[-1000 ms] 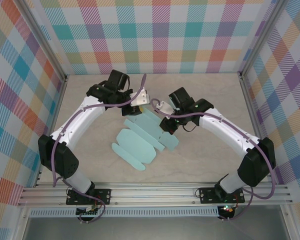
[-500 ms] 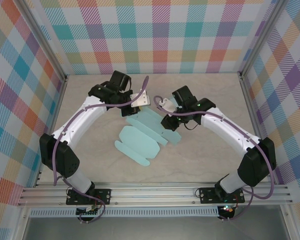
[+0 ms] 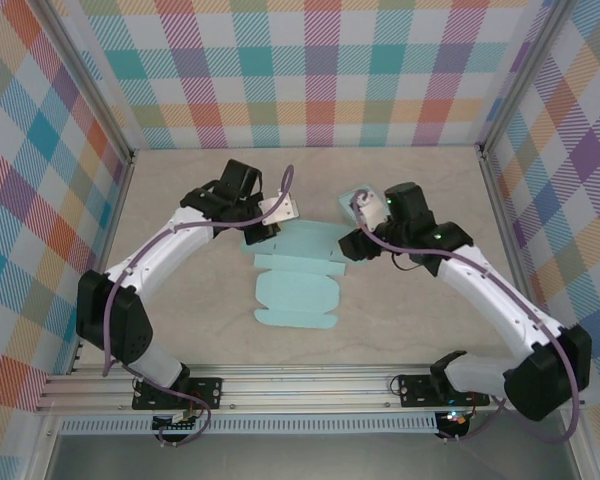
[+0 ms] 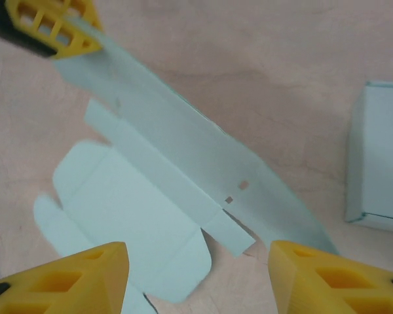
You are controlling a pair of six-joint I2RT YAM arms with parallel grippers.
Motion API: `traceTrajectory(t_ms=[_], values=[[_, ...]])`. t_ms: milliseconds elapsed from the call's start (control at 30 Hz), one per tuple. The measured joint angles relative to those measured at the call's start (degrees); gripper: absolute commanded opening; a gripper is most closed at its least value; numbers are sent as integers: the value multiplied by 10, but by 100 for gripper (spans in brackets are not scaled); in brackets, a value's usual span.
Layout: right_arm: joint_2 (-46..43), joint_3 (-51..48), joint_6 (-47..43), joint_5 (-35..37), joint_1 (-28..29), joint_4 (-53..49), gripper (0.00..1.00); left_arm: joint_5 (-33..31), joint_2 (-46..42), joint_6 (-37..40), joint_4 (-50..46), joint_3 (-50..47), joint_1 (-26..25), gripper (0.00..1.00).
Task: Fold the paper box
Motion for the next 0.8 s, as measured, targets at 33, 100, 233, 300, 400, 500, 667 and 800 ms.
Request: traceTrajectory(t_ms=[33, 100, 233, 300, 400, 500, 667, 800], values=[[-14, -10, 24, 2, -13, 10, 57, 0, -12, -10, 17, -16, 0, 0], [-32, -20, 71, 2, -40, 23, 57, 0, -36, -32, 53, -49, -2, 0], [-38, -25, 157, -10, -89, 46, 62, -18, -83, -73, 140, -121, -14, 0], [-33, -25, 184, -19, -97, 49, 63, -33, -97, -85, 177, -151, -23, 0], [-17, -25, 208, -37, -97, 51, 63, -62, -103, -94, 212, -176, -43, 0], [16, -9, 223, -56, -97, 50, 64, -94, -103, -92, 231, -188, -64, 0], [81, 54, 228, -73, -97, 47, 69, -145, -103, -88, 245, -195, -87, 0], [129, 96, 229, -87, -97, 48, 71, -179, -103, -83, 261, -203, -98, 0]])
